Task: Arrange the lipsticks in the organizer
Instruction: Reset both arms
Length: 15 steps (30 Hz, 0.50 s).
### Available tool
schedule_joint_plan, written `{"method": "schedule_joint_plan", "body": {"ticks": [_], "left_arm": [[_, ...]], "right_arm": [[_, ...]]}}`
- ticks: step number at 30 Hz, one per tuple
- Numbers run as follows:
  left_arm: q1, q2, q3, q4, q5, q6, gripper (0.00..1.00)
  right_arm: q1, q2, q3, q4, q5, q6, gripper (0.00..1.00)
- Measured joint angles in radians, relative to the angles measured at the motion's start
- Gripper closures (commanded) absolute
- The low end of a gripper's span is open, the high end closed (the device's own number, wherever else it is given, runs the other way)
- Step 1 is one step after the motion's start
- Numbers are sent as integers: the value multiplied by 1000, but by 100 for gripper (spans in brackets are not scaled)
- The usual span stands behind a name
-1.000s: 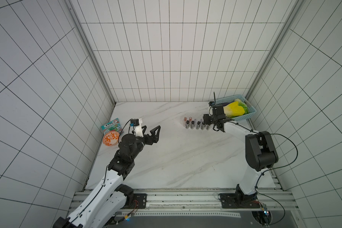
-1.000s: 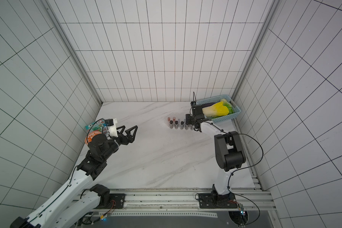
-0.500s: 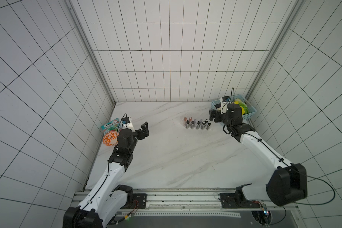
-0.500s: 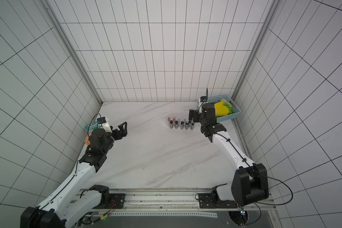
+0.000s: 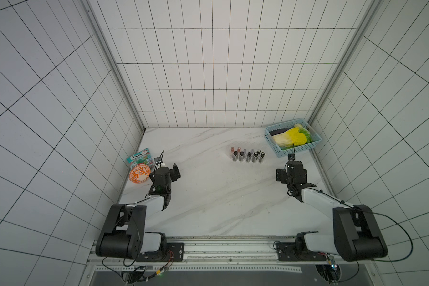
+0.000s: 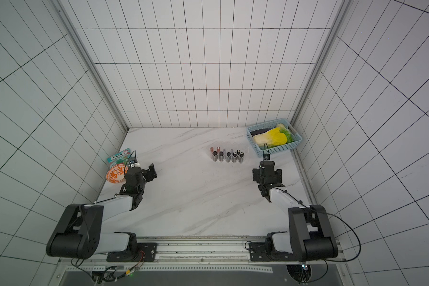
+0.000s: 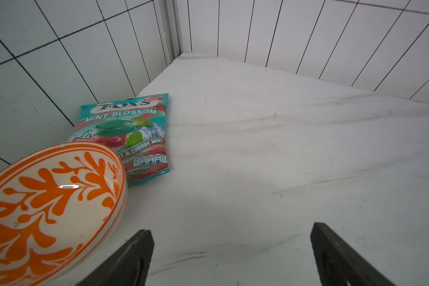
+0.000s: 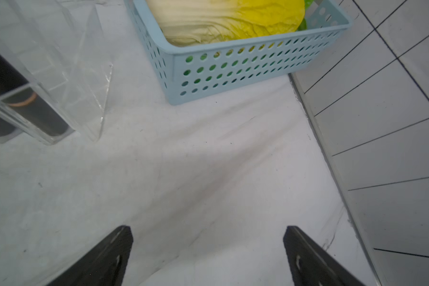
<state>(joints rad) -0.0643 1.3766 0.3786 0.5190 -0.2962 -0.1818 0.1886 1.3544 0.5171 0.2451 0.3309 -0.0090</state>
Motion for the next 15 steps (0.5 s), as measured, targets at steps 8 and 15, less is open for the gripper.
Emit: {"method": "schedule_joint_plan", "body": {"ticks": [8, 15], "left_arm": [[16, 99, -88, 386, 20, 82, 3], [25, 205, -47, 406, 107, 130, 3]], "right_arm": [[-65, -10, -70, 245, -117, -1, 1], [-123, -13, -121, 417, -197, -8, 1]]}}
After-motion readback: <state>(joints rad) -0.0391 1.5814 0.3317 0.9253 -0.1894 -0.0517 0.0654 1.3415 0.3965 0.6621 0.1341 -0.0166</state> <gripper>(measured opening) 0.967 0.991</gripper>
